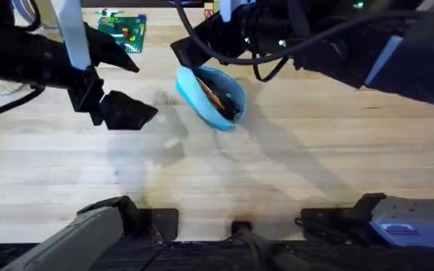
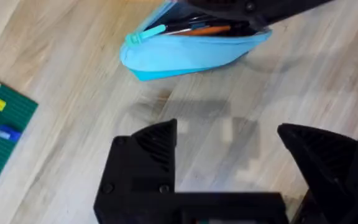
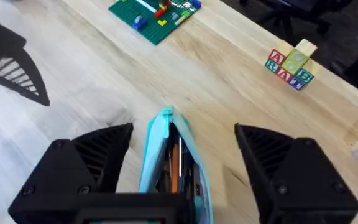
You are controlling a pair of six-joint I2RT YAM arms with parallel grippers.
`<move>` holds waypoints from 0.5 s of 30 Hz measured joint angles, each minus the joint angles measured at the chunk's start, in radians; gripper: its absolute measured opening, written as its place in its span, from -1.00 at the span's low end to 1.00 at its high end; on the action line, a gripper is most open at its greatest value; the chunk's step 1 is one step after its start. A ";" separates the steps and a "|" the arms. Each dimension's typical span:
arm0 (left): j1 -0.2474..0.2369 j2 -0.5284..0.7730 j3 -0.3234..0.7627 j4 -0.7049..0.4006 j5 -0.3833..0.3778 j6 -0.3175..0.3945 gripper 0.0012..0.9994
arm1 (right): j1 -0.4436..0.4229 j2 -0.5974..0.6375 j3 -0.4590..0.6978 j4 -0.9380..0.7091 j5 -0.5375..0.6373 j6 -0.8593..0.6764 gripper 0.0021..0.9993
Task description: Unzip the bag, pick up the pens from the table one at a time and place them inside, then zip the bag closed.
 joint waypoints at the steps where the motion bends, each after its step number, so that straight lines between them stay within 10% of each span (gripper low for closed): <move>1: 0.008 0.003 0.000 -0.009 0.013 0.026 0.99 | 0.000 0.000 0.000 -0.003 0.000 -0.004 1.00; 15: 0.049 0.153 0.000 -0.003 0.113 0.210 0.99 | 0.000 0.000 0.000 -0.035 0.000 -0.017 1.00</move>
